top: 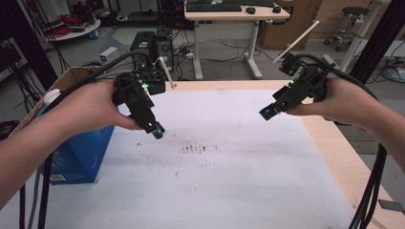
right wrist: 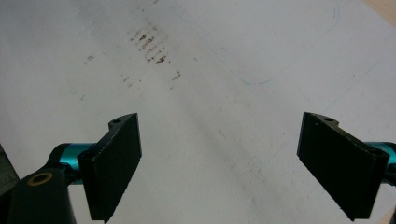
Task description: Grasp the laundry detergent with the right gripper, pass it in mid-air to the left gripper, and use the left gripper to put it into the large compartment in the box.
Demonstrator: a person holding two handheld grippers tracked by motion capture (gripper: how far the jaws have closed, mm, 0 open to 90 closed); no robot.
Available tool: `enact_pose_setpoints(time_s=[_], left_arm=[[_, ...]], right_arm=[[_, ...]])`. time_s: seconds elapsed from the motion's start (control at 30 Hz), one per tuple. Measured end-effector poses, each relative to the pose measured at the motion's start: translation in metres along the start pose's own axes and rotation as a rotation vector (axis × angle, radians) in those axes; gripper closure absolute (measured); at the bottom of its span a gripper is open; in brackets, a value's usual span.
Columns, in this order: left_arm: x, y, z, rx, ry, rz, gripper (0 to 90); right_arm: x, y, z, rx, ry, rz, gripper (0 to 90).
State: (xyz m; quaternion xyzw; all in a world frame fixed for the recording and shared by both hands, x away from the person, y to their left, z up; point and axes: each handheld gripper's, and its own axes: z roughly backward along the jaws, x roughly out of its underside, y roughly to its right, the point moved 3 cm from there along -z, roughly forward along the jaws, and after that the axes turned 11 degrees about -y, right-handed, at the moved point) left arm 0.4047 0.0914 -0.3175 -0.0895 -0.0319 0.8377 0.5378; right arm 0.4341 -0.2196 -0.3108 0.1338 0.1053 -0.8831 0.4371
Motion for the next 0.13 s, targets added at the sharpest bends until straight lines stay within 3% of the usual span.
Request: enact_pose_setpoints(time_s=[0.13], left_arm=[[0.0005,0.0,0.0006,-0.001,0.008,0.007,19.5]], right_arm=[[-0.0002,-0.0005,0.0003,-0.003,0.002,-0.004,13.0]])
